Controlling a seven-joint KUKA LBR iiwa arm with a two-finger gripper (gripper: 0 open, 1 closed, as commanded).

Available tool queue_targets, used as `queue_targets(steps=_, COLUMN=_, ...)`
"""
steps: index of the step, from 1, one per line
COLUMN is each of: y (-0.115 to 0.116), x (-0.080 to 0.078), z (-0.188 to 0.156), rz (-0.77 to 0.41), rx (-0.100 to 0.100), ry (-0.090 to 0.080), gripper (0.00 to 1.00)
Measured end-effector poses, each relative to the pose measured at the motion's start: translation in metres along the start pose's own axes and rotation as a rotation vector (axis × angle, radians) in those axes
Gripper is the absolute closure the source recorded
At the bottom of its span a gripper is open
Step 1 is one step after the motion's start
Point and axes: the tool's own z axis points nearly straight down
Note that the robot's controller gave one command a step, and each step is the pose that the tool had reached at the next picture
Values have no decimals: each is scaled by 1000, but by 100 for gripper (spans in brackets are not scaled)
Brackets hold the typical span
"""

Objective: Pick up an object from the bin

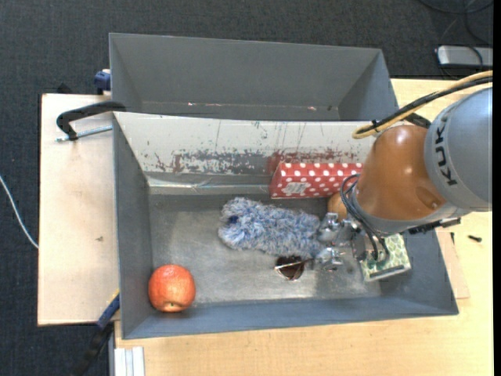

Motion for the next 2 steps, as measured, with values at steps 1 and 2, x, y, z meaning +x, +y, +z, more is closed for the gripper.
queue_targets(steps=1, y=0, x=0, z=0, rz=0, rx=0, ry=0, gripper=100)
queue_targets(steps=2, y=-4, x=-11, z=-142, rz=-23, rx=-1, ry=7, gripper=100)
